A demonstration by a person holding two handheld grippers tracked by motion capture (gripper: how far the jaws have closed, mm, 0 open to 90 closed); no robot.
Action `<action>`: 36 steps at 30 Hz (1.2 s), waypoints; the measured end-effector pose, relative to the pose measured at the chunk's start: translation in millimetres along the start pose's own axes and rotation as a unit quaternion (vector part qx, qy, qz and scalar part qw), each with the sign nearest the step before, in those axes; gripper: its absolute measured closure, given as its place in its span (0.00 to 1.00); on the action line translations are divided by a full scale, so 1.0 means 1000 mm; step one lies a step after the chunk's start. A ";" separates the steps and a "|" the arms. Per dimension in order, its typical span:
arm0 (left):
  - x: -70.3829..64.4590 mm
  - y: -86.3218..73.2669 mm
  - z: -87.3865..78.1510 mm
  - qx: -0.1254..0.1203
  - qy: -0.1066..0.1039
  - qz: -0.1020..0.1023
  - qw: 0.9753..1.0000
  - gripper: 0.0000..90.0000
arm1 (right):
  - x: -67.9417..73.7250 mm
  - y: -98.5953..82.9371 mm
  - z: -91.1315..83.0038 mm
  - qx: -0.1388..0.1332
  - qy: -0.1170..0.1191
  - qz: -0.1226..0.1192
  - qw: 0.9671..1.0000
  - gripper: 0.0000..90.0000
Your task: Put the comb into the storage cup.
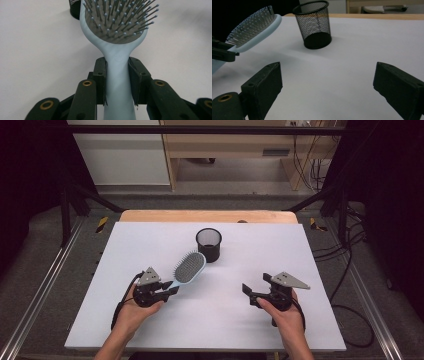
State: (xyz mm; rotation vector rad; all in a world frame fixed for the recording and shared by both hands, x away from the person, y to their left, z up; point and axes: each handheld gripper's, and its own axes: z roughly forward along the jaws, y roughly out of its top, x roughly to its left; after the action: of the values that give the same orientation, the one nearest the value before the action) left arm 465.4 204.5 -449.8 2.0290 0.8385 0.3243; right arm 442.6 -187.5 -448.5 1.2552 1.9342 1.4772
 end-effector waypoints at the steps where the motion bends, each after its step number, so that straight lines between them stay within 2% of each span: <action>1: 0.000 0.000 0.000 0.000 0.000 0.000 1.000 0.77 | 0.003 0.000 0.004 0.002 0.006 0.002 1.000 0.09; 3: -0.001 0.000 0.000 -0.003 -0.001 -0.001 1.000 0.77 | 0.007 -0.001 0.010 0.006 0.022 0.011 1.000 0.09; 4: -0.002 0.000 0.000 -0.006 -0.004 -0.001 1.000 0.77 | 0.013 -0.002 0.017 0.010 0.038 0.023 0.999 0.09; 6: -0.003 0.001 0.000 -0.010 -0.005 0.002 1.000 0.77 | 0.016 -0.002 0.021 0.013 0.045 0.025 0.999 0.09; 7: -0.005 0.002 0.000 -0.011 -0.005 0.003 1.000 0.77 | 0.023 0.000 0.028 0.010 0.059 0.032 0.998 0.09; 8: -0.006 0.003 0.001 -0.014 -0.005 0.005 1.000 0.77 | 0.023 0.000 0.028 0.010 0.059 0.032 0.998 0.09; 13: -0.010 0.004 0.004 -0.019 -0.011 0.006 1.000 0.77 | 0.042 0.002 0.045 0.013 0.093 0.041 0.995 0.07; 17: -0.013 0.005 0.005 -0.022 -0.013 0.009 1.000 0.77 | 0.054 0.002 0.056 0.014 0.111 0.048 0.993 0.07; 25: -0.014 0.006 0.005 -0.025 -0.012 0.007 1.000 0.77 | 0.067 0.003 0.068 0.023 0.129 0.054 0.990 0.06; 36: -0.017 0.007 0.005 -0.026 -0.012 0.010 1.000 0.77 | 0.073 0.005 0.073 0.022 0.140 0.063 0.988 0.05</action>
State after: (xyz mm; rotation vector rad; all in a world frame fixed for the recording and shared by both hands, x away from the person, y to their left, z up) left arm 458.9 187.4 -446.1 1.9903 0.7872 0.3282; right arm 461.4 -86.6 -456.0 1.2665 2.1060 1.7649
